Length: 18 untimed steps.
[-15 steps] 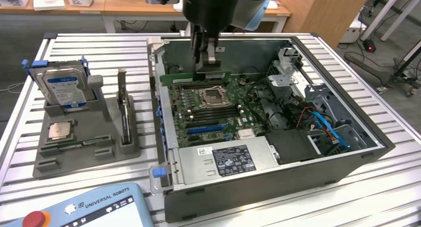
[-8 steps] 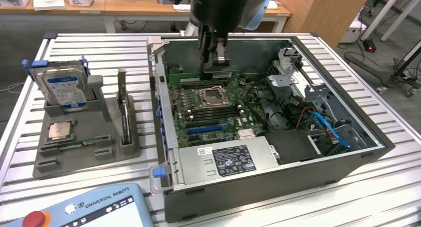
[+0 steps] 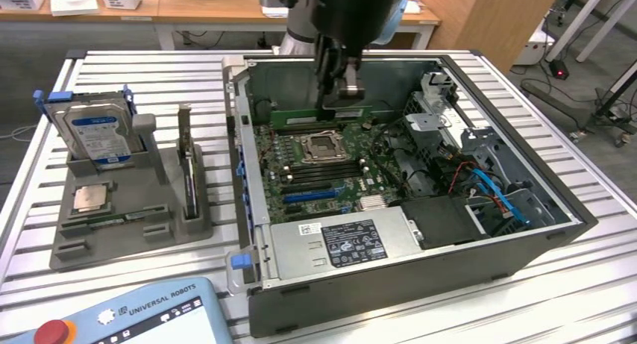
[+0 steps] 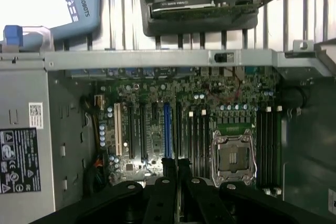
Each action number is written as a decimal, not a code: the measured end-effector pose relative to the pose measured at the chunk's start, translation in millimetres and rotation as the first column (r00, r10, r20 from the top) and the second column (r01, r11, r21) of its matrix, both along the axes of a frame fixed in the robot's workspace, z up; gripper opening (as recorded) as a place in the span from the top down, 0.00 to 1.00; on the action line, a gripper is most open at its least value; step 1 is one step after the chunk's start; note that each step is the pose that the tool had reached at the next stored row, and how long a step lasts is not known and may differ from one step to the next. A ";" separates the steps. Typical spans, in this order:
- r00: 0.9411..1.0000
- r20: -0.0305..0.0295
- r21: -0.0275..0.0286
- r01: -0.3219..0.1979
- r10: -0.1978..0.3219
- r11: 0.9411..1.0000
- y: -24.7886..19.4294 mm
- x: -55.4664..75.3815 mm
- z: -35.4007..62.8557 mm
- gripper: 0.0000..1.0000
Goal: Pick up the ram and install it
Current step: 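Pick up the ram and move it above insertion slot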
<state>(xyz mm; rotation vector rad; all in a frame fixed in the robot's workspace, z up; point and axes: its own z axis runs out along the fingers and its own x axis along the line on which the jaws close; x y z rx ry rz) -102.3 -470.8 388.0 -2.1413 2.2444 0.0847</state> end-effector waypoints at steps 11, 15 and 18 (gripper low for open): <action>1.000 0.000 0.000 -0.001 0.001 1.000 0.0 24.8 0.0 0.87; 1.000 0.000 0.000 -0.002 0.002 1.000 0.0 33.0 0.0 0.87; 1.000 0.000 0.000 -0.002 0.002 1.000 0.2 36.6 0.0 0.87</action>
